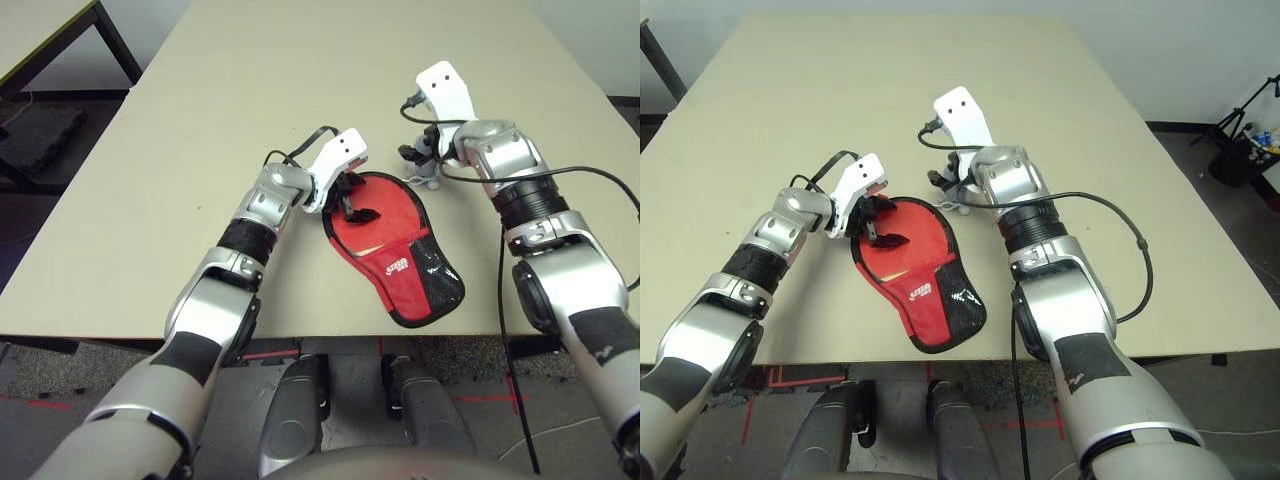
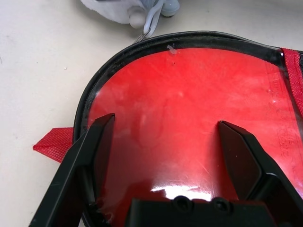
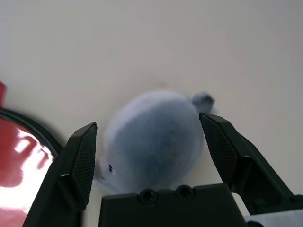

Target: Store the ping-pong paddle in its case and zip it.

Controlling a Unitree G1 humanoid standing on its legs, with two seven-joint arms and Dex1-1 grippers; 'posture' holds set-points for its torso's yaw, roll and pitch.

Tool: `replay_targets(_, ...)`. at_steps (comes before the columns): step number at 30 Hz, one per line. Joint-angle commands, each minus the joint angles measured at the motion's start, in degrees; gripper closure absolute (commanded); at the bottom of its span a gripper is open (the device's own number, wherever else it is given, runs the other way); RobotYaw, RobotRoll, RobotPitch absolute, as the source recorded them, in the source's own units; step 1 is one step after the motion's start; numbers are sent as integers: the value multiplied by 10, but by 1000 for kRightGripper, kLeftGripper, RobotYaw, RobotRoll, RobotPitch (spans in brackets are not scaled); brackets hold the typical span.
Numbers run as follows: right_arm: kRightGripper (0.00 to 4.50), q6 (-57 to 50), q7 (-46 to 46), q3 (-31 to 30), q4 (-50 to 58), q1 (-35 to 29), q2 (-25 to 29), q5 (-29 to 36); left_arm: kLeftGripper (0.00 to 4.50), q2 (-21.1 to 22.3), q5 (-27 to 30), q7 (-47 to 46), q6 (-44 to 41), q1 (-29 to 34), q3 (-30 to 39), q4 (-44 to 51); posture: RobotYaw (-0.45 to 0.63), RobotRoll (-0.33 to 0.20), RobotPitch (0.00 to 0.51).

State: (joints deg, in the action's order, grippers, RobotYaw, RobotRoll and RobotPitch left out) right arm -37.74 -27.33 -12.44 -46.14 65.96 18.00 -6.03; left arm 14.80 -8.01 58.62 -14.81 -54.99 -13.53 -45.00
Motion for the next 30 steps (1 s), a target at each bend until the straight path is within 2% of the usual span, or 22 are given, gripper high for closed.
replay_targets(1,0,11,6,-4,-36,2,-6,-15,35,-6,-24,-8,-18,31,-35,-40,-14,0,169)
replay_targets(2,22,13,8,-1,-44,2,-8,-15,9,-7,-24,-8,-18,31,-35,-40,-14,0,170)
replay_targets(5,600,26,15,3,-65,2,-10,-19,0,-7,-23,-9,-17,30,-34,-40,-17,0,170)
replay_targets(10,2183,45,37,15,-88,4,-11,-19,0,-8,-24,-8,-14,30,-36,-41,-18,0,170)
replay_targets(16,3743,87,73,13,-86,2,4,-37,0,-13,-25,-11,-12,28,-37,-47,-29,0,175)
replay_targets(17,3873,88,71,9,-83,0,8,-42,0,-14,-25,-11,-12,28,-37,-47,-31,0,175)
replay_targets(22,3890,50,8,-27,6,-37,55,-72,0,-20,-25,-13,-11,22,-37,-54,-38,0,180)
replay_targets(30,3891,-87,-125,-67,310,-185,183,-83,0,-27,-28,-17,0,12,-37,-75,-58,0,189)
